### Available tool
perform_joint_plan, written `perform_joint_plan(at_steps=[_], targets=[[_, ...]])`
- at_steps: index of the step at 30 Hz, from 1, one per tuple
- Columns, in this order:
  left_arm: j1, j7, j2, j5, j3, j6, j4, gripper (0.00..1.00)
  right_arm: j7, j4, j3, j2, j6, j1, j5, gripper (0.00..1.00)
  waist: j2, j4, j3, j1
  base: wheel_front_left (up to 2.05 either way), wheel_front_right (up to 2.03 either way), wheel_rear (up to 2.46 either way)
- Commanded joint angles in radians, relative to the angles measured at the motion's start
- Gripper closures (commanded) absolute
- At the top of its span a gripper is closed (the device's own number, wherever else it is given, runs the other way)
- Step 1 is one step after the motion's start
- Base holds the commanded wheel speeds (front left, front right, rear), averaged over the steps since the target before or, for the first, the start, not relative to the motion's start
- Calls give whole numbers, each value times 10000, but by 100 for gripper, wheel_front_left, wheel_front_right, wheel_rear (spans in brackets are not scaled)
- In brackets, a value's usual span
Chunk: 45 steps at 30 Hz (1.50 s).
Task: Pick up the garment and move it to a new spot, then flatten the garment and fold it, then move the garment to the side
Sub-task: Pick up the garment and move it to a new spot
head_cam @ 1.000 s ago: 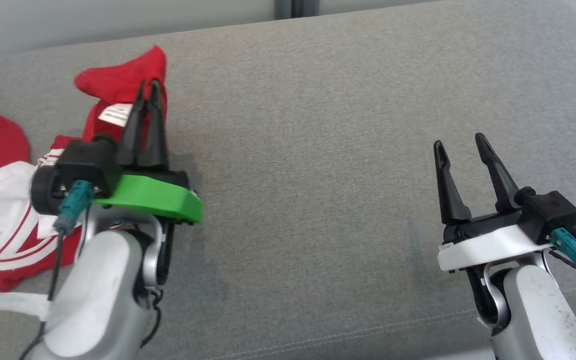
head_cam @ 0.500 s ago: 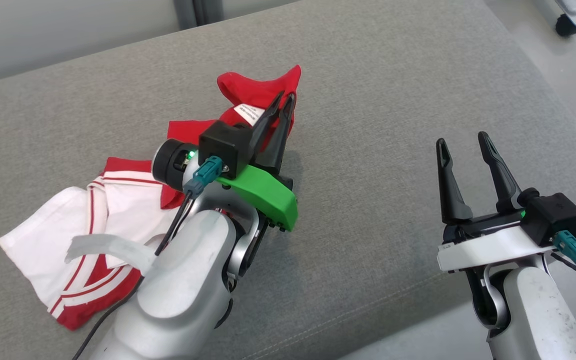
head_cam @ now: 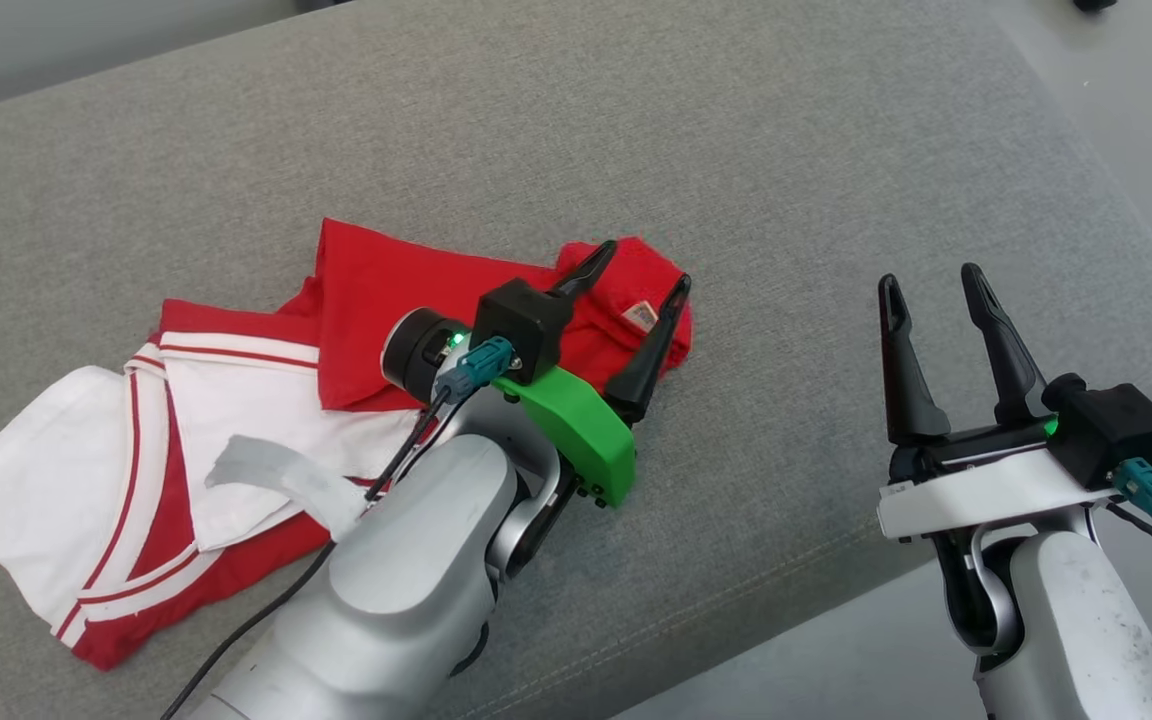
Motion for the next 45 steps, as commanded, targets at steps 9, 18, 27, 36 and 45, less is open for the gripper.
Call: perform_joint_plan(at_steps=[9,18,27,36,45], targets=[[-45,-721,536,-277,629,781,-990,0,-29,90,-89,-7,-3,-98,-287,0,-1,1351,-417,0,0,0,0],[995,-870,2215,-285,2677,1634,-2665,0,-29,230,25,-7,-3,-89,-461,0,-1,2133,-654,0,0,0,0],[3449,-868,2975,267,5142,1944,-4478,0,-29,529,280,-100,-3,184,-534,0,-1,2553,-1329,0,0,0,0],[5469,-868,2860,860,6079,1857,-5054,0,-29,886,586,-176,-3,540,-473,0,-1,2808,-1891,0,0,0,0],[6995,-871,2642,1445,6286,1713,-5242,0,-29,1056,792,-167,-3,1096,-407,0,-1,2854,-2497,0,0,0,0]])
